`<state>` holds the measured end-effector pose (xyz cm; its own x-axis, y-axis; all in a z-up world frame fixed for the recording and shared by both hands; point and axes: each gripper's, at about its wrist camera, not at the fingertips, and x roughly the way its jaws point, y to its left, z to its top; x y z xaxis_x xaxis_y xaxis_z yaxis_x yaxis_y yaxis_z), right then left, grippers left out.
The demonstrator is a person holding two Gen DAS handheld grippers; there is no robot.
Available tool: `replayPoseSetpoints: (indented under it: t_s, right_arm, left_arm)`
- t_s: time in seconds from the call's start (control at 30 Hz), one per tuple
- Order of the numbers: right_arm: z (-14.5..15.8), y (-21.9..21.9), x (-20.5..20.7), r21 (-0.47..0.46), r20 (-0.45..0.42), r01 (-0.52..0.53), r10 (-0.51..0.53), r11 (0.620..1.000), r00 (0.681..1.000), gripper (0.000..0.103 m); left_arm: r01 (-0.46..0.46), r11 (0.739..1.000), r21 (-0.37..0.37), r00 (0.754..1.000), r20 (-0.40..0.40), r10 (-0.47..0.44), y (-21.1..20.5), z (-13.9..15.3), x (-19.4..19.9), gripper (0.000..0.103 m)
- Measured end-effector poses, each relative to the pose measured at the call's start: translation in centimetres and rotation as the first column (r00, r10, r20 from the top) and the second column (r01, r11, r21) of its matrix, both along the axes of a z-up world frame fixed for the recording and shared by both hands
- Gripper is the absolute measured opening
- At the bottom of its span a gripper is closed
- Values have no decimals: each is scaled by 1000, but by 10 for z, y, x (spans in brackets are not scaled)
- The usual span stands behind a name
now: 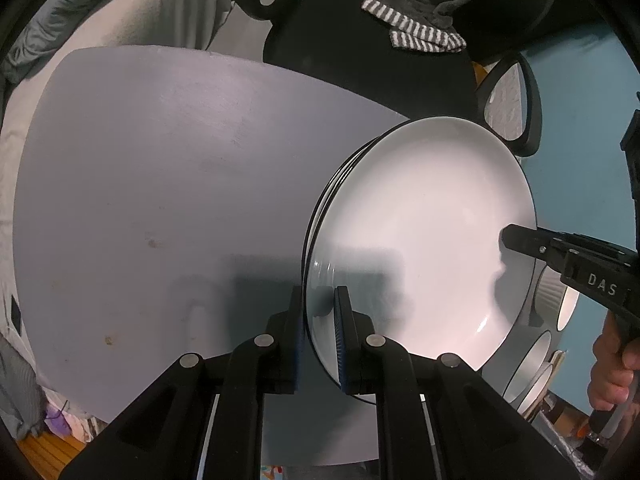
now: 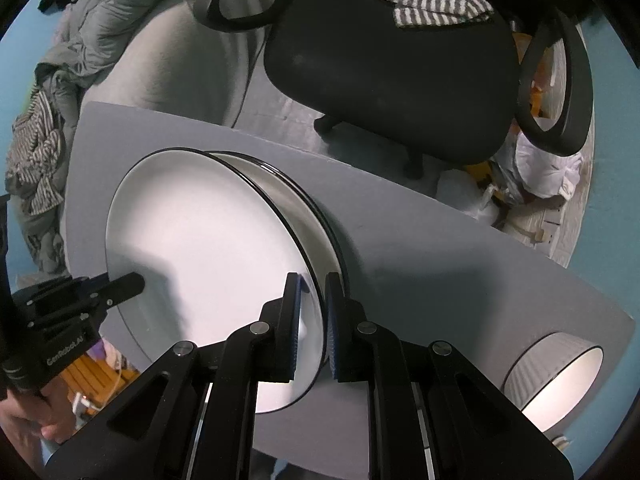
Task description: Organize plates and bowls
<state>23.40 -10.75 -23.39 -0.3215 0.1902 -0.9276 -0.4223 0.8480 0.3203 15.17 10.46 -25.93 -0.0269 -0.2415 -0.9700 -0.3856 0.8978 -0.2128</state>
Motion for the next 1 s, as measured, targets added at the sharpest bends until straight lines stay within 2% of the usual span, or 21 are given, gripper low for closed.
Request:
replayPoseSetpoints:
  t_s: [0.37,0.53,0.6,0.67,0.77,0.83,0.97,1.0]
  right_arm:
    - [-3,-1,5,-6,-37,16,-17,1000,999,12]
    - [-5,0,6,-15,-65,31,-32,999,997,17]
    - [-5,2,6,-25,-67,25,-27,999,997,17]
    - [-4,2,6,-31,-69,23,-25,999,997,19]
    - [-1,3,7,-44,-66,7,-10,999,998,24]
    - [2,3,9,-87,-21,-12,10,996,1000,37]
    - [5,0,12,-79,-29,-9,7,997,1000,38]
    - [7,0,13,-82,-20,-11,9,997,1000,38]
  left_arm:
    - [-1,1000,11,1000,-17,1,-5,-3,7,13]
    - [23,999,43,999,-30,-22,-12,-2,11,15]
    - [29,998,56,999,-33,-27,-15,0,13,19]
    - [34,997,65,999,-27,-32,-17,3,14,26]
    - [64,993,101,998,-14,-62,-21,9,16,30]
    - [77,991,114,997,-12,-76,-23,11,16,30]
    - [81,989,124,997,-6,-80,-24,18,15,32]
    - [79,988,129,997,-5,-79,-24,19,15,35]
